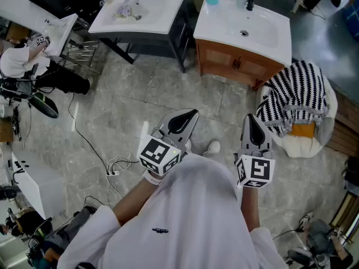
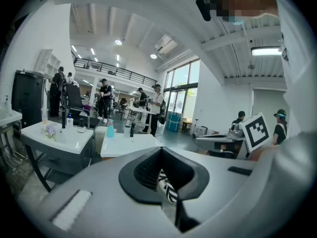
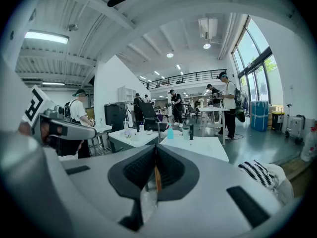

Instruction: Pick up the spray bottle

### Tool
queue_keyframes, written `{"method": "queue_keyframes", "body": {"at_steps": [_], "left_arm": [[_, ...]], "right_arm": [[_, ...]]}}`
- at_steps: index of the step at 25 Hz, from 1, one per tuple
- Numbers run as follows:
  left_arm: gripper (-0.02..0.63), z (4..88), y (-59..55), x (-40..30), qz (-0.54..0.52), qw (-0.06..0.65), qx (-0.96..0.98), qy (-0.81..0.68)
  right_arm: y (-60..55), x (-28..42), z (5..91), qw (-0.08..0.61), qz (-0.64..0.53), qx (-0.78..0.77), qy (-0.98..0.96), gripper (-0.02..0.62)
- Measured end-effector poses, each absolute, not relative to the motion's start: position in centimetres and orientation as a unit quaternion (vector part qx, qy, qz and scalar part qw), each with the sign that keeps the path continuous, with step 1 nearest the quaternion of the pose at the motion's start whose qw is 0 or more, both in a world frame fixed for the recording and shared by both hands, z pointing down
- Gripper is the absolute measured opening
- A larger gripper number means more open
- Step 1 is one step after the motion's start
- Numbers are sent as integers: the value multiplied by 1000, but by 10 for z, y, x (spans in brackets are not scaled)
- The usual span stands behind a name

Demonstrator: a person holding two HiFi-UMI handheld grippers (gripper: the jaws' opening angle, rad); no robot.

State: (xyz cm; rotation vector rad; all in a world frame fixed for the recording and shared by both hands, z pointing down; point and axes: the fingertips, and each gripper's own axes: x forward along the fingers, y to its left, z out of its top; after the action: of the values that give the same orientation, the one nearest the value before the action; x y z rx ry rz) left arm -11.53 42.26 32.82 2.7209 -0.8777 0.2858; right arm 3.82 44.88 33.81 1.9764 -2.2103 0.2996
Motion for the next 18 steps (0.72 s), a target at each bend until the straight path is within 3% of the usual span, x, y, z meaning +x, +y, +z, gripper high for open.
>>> {"method": "queue_keyframes", "body": {"at_steps": [18], "left_arm": [[0, 334, 422, -45, 125, 129, 930, -320]], "right_arm": [[457, 117, 355, 59, 113, 654, -746, 6]]}}
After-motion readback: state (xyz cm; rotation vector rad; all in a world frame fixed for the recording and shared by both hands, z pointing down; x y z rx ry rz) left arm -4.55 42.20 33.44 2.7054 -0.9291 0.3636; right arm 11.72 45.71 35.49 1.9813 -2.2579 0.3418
